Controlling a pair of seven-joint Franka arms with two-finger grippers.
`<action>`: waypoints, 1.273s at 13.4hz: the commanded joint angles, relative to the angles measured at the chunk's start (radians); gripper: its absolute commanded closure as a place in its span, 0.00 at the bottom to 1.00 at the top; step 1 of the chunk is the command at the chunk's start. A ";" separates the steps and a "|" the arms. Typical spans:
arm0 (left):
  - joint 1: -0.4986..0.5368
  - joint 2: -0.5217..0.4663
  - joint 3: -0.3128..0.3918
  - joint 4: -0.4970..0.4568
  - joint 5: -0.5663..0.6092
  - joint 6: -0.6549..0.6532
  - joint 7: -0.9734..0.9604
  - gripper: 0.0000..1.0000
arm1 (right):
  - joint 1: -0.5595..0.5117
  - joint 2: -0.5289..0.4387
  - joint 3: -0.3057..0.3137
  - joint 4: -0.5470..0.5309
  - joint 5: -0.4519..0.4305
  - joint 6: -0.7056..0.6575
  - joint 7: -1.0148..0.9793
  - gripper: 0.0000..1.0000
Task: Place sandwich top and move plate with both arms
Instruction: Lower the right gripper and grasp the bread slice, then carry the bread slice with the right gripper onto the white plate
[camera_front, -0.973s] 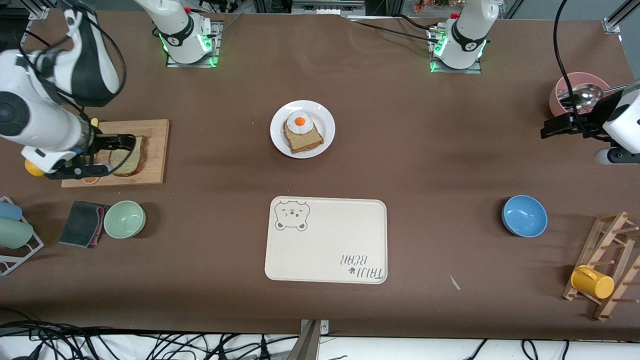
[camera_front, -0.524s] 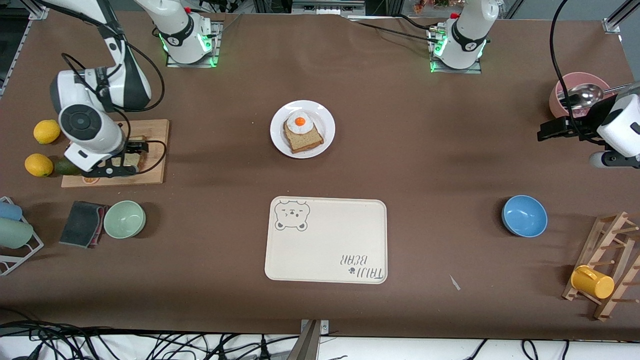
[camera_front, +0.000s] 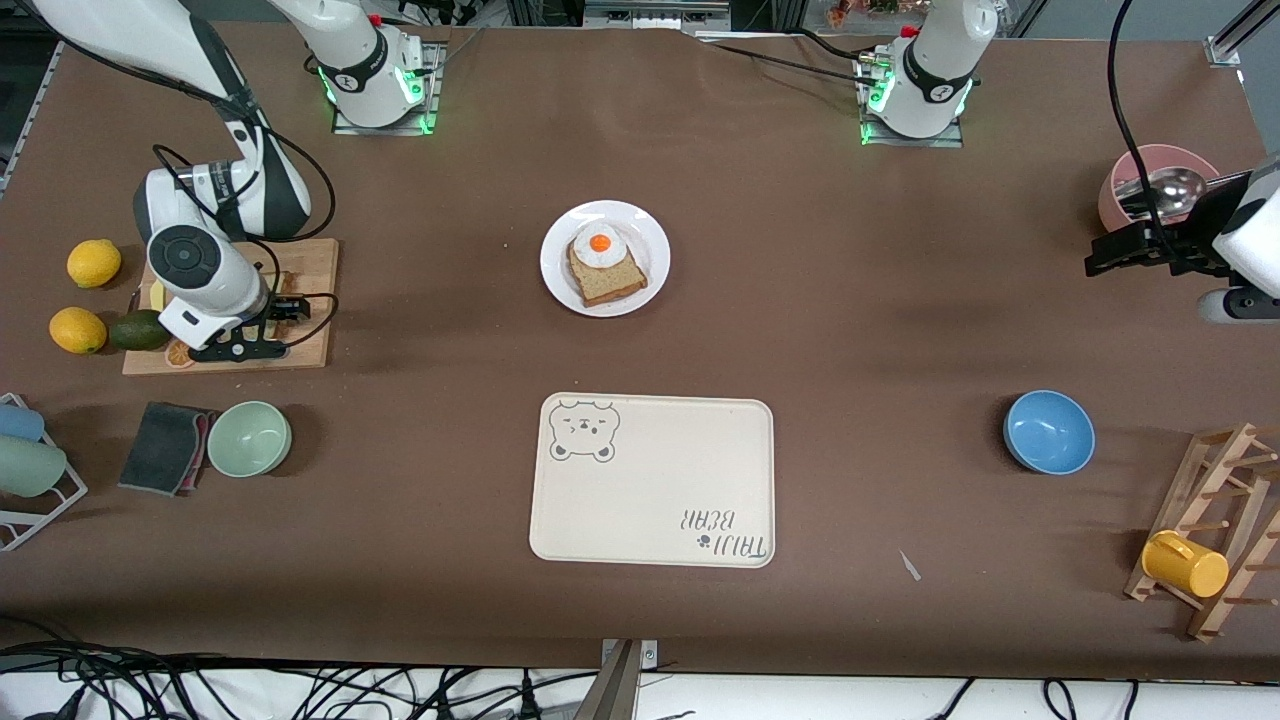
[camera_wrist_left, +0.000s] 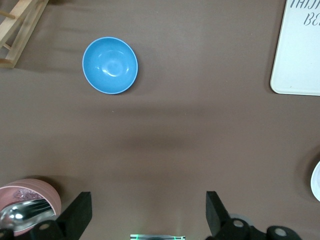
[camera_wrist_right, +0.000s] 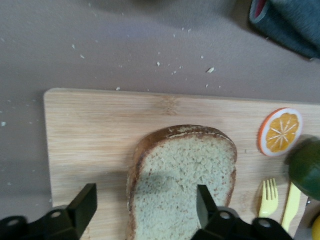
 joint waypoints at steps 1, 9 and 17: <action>0.012 -0.035 -0.005 -0.025 -0.011 0.006 0.008 0.00 | -0.003 0.019 0.002 0.001 -0.025 0.014 0.016 0.24; 0.019 -0.078 -0.010 -0.034 -0.011 0.039 -0.007 0.00 | -0.006 0.051 -0.016 0.003 -0.027 0.005 0.006 0.78; 0.016 -0.080 -0.010 -0.037 -0.009 0.039 -0.007 0.00 | -0.003 0.042 -0.010 0.050 -0.020 -0.059 0.002 1.00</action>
